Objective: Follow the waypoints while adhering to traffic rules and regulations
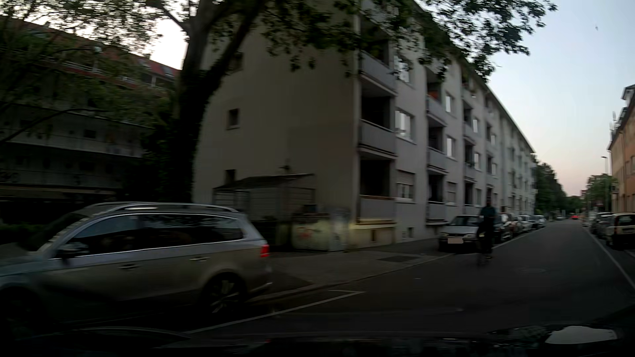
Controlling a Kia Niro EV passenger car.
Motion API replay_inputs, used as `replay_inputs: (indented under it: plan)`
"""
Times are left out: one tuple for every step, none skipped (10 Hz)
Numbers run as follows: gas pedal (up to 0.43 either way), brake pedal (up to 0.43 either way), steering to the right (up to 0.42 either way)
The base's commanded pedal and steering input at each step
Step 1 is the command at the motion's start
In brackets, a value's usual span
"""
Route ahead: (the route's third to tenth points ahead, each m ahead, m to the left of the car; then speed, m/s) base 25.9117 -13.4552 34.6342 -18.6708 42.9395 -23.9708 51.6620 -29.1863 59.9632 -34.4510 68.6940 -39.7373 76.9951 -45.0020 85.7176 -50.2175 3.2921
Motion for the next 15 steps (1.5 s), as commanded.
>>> replay_inputs:
  plan:
    - [0.118, 0.0, 0.632]
    - [0.118, 0.0, 0.618]
    - [0.118, 0.0, 0.599]
    - [0.118, 0.0, 0.58]
    - [0.118, 0.0, 0.554]
    - [0.13, 0.0, 0.522]
    - [0.13, 0.0, 0.489]
    - [0.138, 0.0, 0.446]
    - [0.138, 0.0, 0.402]
    - [0.15, 0.0, 0.364]
    - [0.15, 0.0, 0.331]
    - [0.157, 0.0, 0.294]
    - [0.157, 0.0, 0.252]
    - [0.157, 0.0, 0.213]
    - [0.157, 0.0, 0.179]
